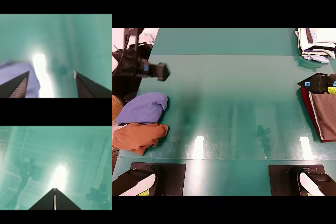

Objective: Fold the shirts.

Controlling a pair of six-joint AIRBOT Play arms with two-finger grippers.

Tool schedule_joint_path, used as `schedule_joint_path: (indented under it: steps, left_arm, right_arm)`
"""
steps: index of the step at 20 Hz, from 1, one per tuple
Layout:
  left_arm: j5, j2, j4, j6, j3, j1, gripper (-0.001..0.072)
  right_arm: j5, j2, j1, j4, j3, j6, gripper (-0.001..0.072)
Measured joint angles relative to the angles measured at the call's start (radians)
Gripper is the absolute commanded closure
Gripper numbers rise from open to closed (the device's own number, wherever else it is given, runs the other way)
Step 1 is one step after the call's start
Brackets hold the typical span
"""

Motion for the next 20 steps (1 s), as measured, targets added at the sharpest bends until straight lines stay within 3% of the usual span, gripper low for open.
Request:
schedule_joint_path:
  steps: [9, 10, 11, 12, 20]
  left_arm:
    - [0.206, -0.091, 0.076, -0.008, -0.329, 0.203, 0.0063]
    - [0.211, -0.102, 0.077, -0.008, -0.335, 0.208, 0.0256]
    - [0.212, -0.108, 0.077, -0.01, -0.339, 0.212, 0.0515]
    - [0.209, -0.111, 0.077, -0.011, -0.336, 0.214, 0.0661]
    - [0.108, 0.042, 0.023, -0.002, -0.05, 0.22, 0.0686]
  right_arm:
    - [0.0, 0.0, 0.0, 0.002, 0.0, 0.046, 0.0694]
    - [0.0, 0.0, 0.0, 0.002, 0.0, 0.05, 0.0694]
    - [0.0, 0.0, 0.0, 0.002, 0.0, 0.053, 0.0694]
    - [-0.001, 0.0, 0.0, 0.002, 0.0, 0.056, 0.0695]
    - [-0.023, 0.0, 0.0, 0.002, 0.072, 0.063, 0.0694]
